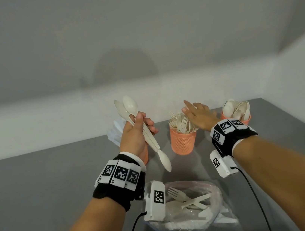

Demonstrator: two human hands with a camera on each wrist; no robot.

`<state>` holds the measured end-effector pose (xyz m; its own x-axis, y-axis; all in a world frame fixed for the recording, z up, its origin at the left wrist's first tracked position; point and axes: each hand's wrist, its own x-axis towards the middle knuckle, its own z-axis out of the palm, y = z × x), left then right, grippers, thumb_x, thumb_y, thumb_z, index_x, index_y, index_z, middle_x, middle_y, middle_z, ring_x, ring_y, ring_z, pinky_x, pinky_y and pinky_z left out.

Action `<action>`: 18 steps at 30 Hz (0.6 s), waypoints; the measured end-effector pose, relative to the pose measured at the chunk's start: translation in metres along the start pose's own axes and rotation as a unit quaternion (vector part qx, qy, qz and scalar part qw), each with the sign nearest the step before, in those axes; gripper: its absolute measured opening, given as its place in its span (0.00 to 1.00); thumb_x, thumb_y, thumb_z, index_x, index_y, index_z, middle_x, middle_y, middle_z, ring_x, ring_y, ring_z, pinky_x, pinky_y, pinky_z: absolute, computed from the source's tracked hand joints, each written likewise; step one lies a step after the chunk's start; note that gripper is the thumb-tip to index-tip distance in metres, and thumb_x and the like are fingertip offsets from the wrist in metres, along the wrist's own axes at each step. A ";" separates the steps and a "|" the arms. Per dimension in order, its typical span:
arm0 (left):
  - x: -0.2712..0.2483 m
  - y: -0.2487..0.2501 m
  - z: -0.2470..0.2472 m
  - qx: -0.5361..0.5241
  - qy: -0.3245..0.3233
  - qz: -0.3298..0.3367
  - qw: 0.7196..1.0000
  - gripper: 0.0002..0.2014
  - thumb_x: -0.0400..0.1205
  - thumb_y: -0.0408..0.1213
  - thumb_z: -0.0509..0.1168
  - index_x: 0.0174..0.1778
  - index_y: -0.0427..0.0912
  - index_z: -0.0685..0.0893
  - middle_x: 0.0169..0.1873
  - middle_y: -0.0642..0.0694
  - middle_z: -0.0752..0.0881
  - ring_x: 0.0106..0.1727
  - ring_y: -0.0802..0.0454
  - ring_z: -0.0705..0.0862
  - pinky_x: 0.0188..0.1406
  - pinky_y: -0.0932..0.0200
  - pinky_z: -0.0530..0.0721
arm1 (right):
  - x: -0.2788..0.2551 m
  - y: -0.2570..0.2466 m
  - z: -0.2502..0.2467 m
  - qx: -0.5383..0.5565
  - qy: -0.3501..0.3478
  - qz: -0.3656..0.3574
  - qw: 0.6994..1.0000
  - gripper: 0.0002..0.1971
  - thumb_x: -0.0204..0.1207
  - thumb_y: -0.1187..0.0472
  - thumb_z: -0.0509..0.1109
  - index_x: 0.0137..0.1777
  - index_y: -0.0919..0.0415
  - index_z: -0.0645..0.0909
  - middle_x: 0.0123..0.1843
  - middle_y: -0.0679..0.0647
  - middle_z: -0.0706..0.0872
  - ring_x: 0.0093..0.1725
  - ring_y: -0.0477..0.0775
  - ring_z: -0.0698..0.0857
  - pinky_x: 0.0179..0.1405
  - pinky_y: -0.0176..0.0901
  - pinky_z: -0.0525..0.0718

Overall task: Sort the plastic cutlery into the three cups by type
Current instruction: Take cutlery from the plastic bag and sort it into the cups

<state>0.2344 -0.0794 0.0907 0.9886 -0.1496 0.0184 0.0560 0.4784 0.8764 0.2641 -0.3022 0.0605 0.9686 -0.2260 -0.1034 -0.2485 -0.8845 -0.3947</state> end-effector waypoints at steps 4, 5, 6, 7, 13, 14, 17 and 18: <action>0.000 0.005 0.000 -0.035 0.007 0.002 0.999 0.12 0.87 0.38 0.52 0.40 0.42 0.74 0.25 0.47 0.77 0.22 0.57 0.77 0.34 0.60 0.83 | -0.024 -0.025 -0.017 0.133 0.175 -0.105 0.970 0.24 0.84 0.46 0.53 0.78 0.52 0.63 0.74 0.58 0.69 0.75 0.58 0.68 0.75 0.59 0.66; 0.001 0.006 0.000 -0.051 0.012 0.003 0.999 0.12 0.88 0.38 0.51 0.40 0.42 0.74 0.27 0.47 0.76 0.23 0.56 0.77 0.35 0.60 0.83 | -0.036 -0.034 -0.020 0.194 0.184 -0.151 0.952 0.20 0.84 0.51 0.56 0.74 0.54 0.70 0.68 0.55 0.74 0.69 0.55 0.73 0.72 0.53 0.73; 0.002 0.006 0.001 -0.070 0.017 0.005 0.997 0.12 0.88 0.38 0.51 0.40 0.42 0.74 0.28 0.46 0.76 0.23 0.56 0.77 0.37 0.60 0.82 | -0.049 -0.044 -0.021 0.250 0.153 -0.182 0.939 0.17 0.84 0.55 0.59 0.69 0.57 0.75 0.63 0.52 0.77 0.64 0.52 0.77 0.66 0.45 0.78; 0.003 0.006 0.002 -0.087 0.023 0.006 0.996 0.12 0.88 0.37 0.50 0.40 0.42 0.73 0.29 0.46 0.75 0.24 0.56 0.77 0.39 0.59 0.81 | -0.062 -0.052 -0.019 0.288 0.085 -0.197 0.933 0.15 0.83 0.57 0.60 0.67 0.58 0.77 0.58 0.50 0.79 0.59 0.51 0.80 0.59 0.37 0.80; 0.000 0.001 0.002 -0.117 0.047 -0.025 0.992 0.14 0.88 0.38 0.50 0.38 0.42 0.74 0.30 0.47 0.76 0.26 0.56 0.78 0.48 0.56 0.81 | -0.103 -0.050 0.005 0.398 -0.254 -0.137 0.871 0.08 0.81 0.66 0.63 0.58 0.59 0.79 0.32 0.47 0.87 0.26 0.43 0.84 0.23 0.30 0.80; -0.002 0.002 0.000 -0.110 0.058 -0.036 0.992 0.14 0.88 0.39 0.50 0.37 0.43 0.74 0.32 0.48 0.78 0.29 0.56 0.80 0.52 0.54 0.81 | -0.103 -0.045 0.002 0.434 -0.238 -0.123 0.860 0.07 0.80 0.68 0.63 0.54 0.60 0.80 0.30 0.48 0.86 0.23 0.44 0.81 0.19 0.30 0.77; -0.004 0.003 -0.011 -0.045 0.108 -0.053 0.992 0.15 0.87 0.39 0.52 0.37 0.43 0.78 0.40 0.50 0.81 0.41 0.56 0.80 0.54 0.58 0.79 | -0.102 -0.026 -0.018 0.489 -0.148 -0.089 0.855 0.06 0.78 0.71 0.65 0.47 0.63 0.82 0.30 0.56 0.77 0.25 0.47 0.71 0.20 0.31 0.67; -0.006 0.002 -0.014 -0.015 0.111 -0.049 0.992 0.15 0.87 0.38 0.52 0.37 0.42 0.78 0.40 0.49 0.81 0.43 0.55 0.80 0.51 0.61 0.79 | -0.104 -0.022 -0.025 0.477 -0.135 -0.090 0.864 0.06 0.78 0.71 0.65 0.45 0.63 0.83 0.30 0.56 0.74 0.25 0.46 0.68 0.21 0.31 0.65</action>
<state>0.2310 -0.0655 0.0853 0.9844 -0.0036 -0.1761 0.1547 0.4963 0.8543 0.1689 -0.2694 0.1024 0.9879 0.0971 -0.1205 -0.1077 -0.1283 -0.9859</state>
